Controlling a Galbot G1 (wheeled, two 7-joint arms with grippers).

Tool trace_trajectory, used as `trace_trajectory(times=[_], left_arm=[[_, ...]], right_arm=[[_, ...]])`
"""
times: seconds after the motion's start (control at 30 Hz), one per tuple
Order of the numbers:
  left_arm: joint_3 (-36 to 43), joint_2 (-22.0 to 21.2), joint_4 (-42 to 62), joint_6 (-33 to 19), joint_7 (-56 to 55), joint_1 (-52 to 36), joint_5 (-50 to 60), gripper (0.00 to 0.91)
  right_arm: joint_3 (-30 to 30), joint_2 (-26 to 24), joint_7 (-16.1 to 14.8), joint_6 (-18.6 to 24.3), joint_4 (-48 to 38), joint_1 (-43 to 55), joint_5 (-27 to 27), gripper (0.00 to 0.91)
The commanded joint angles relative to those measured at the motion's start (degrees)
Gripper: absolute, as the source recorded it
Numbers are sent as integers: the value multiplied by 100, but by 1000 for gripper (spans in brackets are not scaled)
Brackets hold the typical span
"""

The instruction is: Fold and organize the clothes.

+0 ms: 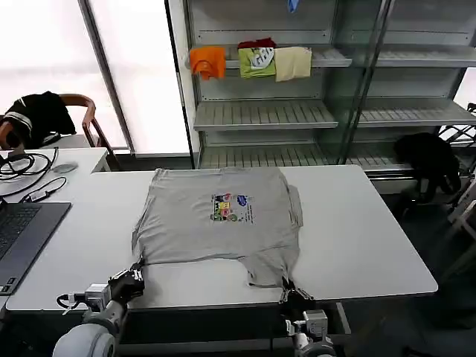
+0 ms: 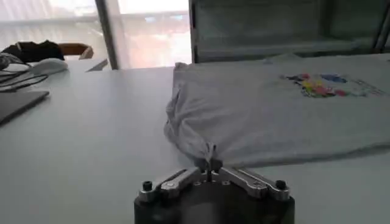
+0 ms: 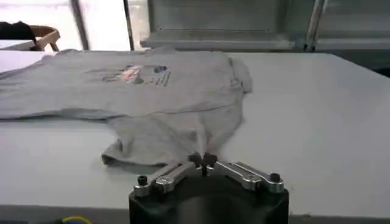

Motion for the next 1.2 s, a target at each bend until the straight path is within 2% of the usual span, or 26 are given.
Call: trace_trajectory(times=[0.03, 0.2, 0.47, 0.93, 1.2], left_arm=[[-9, -105, -200, -258, -20, -107, 5, 20], [52, -139, -289, -476, -48, -358, -15, 10], [120, -62, 130, -644, -86, -984, -145, 10], [370, 139, 1164, -593, -106, -2293, -427, 10], [406, 214, 1908, -669, -83, -2729, -444, 10]], right_arm=[[273, 2, -252, 296, 29, 205, -7, 0], [395, 76, -478, 454, -137, 612, -152, 0], [466, 234, -813, 539, -538, 1388, -420, 0], [276, 569, -1070, 496, -2011, 3105, -508, 0], [233, 791, -1190, 538, -2768, 3596, -506, 0]])
